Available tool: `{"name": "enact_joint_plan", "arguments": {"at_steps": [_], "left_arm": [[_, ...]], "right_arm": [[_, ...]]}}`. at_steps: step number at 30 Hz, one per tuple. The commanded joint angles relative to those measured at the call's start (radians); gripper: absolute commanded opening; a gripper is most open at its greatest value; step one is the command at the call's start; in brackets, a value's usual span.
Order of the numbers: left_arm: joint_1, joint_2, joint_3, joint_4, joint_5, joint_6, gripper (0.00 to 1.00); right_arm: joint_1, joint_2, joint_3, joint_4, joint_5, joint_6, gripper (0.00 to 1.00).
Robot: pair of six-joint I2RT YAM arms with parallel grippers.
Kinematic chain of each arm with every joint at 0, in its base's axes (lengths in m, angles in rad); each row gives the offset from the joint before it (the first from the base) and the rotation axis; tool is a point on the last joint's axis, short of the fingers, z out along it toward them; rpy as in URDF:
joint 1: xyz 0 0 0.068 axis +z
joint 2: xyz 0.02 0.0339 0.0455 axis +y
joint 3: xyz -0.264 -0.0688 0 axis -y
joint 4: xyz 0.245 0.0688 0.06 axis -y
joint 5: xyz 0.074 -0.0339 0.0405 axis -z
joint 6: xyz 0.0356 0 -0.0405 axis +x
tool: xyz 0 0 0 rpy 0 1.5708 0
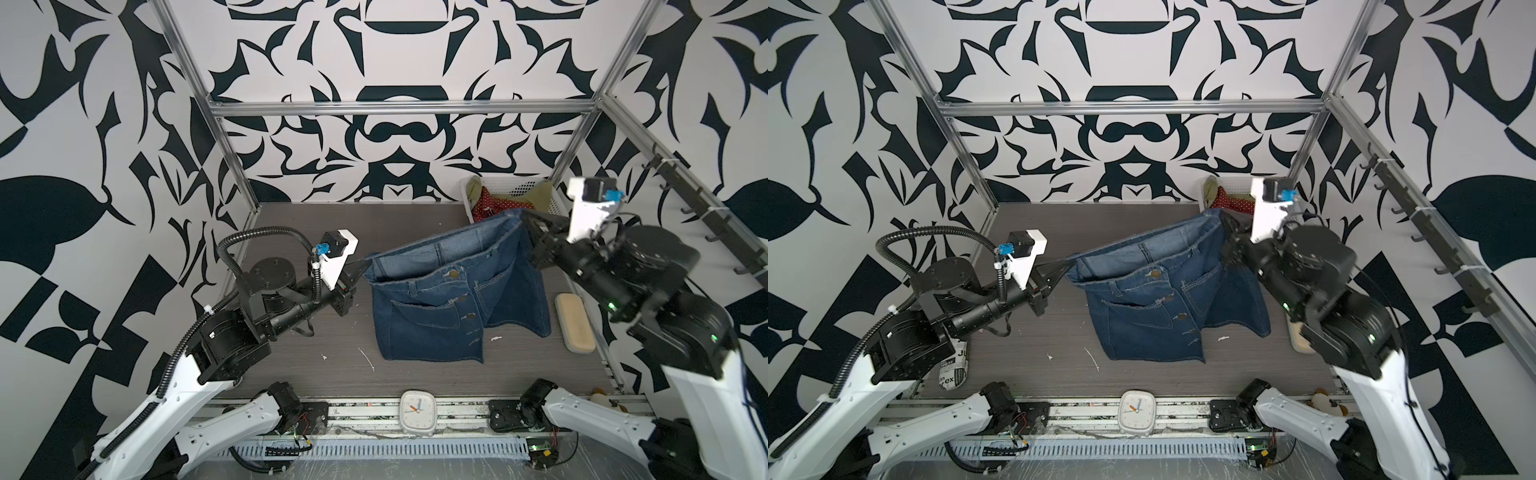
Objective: Fold and stack the skirts
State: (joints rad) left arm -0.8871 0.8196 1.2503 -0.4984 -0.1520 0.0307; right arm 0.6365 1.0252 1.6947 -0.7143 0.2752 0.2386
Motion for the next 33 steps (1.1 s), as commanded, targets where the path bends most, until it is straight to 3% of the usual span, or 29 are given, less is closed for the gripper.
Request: {"name": "enact_joint_plan", "arguments": {"at_steps": [1, 3, 6, 8, 9, 10, 11, 12, 13, 15, 16, 18, 20, 22, 26, 33], "left_arm": [[0.07, 0.011, -0.025, -0.039, -0.225, -0.031, 0.0], [0.216, 0.032, -0.077, -0.031, -0.12, -0.071, 0.0], [0.54, 0.062, -0.239, 0.074, 0.219, -0.189, 0.0], [0.702, 0.099, -0.373, 0.152, 0.346, -0.233, 0.0], [0.749, 0.123, -0.421, 0.18, 0.35, -0.243, 0.0], [0.787, 0.15, -0.464, 0.214, 0.308, -0.297, 0.0], [0.817, 0.178, -0.486, 0.253, 0.341, -0.312, 0.15], [0.835, 0.204, -0.487, 0.264, 0.337, -0.33, 0.37], [0.851, 0.23, -0.466, 0.246, 0.266, -0.365, 0.49], [0.866, 0.257, -0.432, 0.218, 0.127, -0.384, 0.81], [0.87, 0.255, -0.431, 0.214, 0.03, -0.41, 1.0], [0.885, 0.224, -0.455, 0.252, 0.003, -0.408, 0.97], [0.888, 0.19, -0.496, 0.301, 0.003, -0.414, 0.94], [0.889, 0.2, -0.5, 0.29, 0.072, -0.395, 0.94], [0.886, 0.327, -0.448, 0.202, 0.179, -0.356, 0.92], [0.885, 0.53, -0.395, 0.263, 0.242, -0.317, 0.86]], "right_arm": [[-0.019, 0.189, 0.052, 0.201, 0.177, -0.094, 0.0], [-0.021, 0.323, 0.084, 0.287, 0.178, -0.114, 0.0], [-0.052, 0.582, 0.193, 0.366, 0.135, -0.089, 0.0], [-0.056, 0.784, 0.305, 0.409, 0.093, -0.062, 0.0], [-0.056, 0.879, 0.366, 0.422, 0.073, -0.05, 0.04], [-0.059, 1.0, 0.468, 0.417, 0.042, -0.026, 0.25], [-0.061, 1.13, 0.613, 0.371, 0.017, -0.007, 0.48], [-0.06, 1.251, 0.769, 0.314, -0.027, 0.019, 0.73], [-0.061, 1.39, 1.013, 0.219, -0.06, 0.042, 0.88], [-0.061, 1.611, 1.409, 0.082, -0.121, 0.062, 0.99], [-0.063, 1.629, 1.468, 0.079, -0.154, 0.075, 1.0], [-0.065, 1.474, 1.205, 0.16, -0.188, 0.092, 1.0], [-0.065, 1.233, 0.78, 0.327, -0.221, 0.086, 1.0], [-0.065, 1.052, 0.477, 0.47, -0.253, 0.091, 1.0], [-0.064, 0.792, 0.174, 0.39, -0.236, 0.105, 1.0], [-0.057, 0.425, -0.448, 0.47, -0.248, 0.28, 0.92]]}}
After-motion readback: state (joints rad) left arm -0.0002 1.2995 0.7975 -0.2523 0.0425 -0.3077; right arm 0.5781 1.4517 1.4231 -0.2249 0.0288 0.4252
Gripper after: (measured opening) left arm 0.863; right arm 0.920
